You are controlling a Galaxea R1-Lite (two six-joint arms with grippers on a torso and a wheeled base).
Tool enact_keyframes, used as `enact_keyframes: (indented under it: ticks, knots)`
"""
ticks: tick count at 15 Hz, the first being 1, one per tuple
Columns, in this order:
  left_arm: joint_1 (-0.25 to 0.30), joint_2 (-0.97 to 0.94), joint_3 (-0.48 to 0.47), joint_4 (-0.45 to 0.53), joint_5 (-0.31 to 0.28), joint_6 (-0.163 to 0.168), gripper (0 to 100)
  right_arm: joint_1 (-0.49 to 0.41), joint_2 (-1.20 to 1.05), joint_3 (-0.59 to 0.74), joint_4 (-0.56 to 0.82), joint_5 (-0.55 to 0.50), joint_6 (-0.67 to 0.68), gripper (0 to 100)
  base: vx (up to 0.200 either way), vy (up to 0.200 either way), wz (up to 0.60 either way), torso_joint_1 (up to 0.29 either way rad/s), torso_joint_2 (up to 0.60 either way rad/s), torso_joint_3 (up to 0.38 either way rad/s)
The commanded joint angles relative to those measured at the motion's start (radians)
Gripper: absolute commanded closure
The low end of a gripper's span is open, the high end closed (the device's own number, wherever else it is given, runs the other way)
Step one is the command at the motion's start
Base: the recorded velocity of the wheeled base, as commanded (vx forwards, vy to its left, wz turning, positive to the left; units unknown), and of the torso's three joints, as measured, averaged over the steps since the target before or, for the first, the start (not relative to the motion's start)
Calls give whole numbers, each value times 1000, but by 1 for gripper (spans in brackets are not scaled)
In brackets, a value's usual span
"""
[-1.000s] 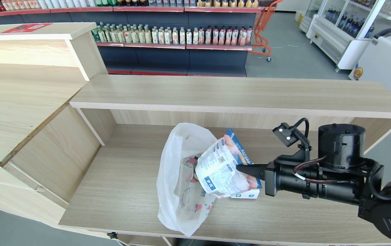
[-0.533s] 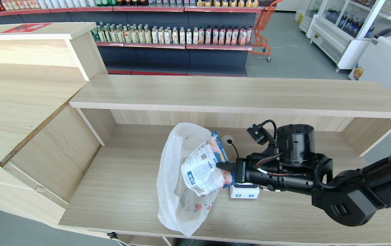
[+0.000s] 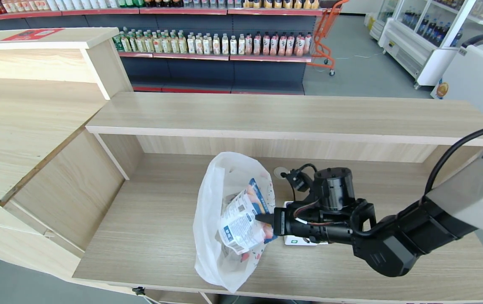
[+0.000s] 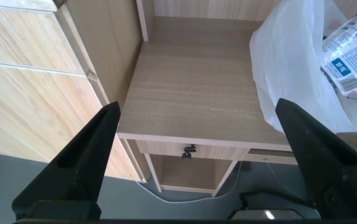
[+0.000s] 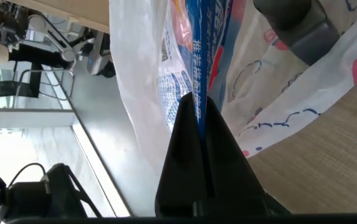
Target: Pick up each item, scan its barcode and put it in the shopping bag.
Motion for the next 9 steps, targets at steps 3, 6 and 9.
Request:
enact_keyframes:
  ticks: [3,6,9]
  knots:
    - [0,0,0,0,0,0,0,7,105,-93,-17,1,-21,100,0,0,0,0,0,0]
    - [0,0,0,0,0,0,0,9,130,-131,-23,2,-40,100,0,0,0,0,0,0]
    - [0,0,0,0,0,-2,0,10,142,-146,-47,2,-46,0,0,0,0,0,0,0]
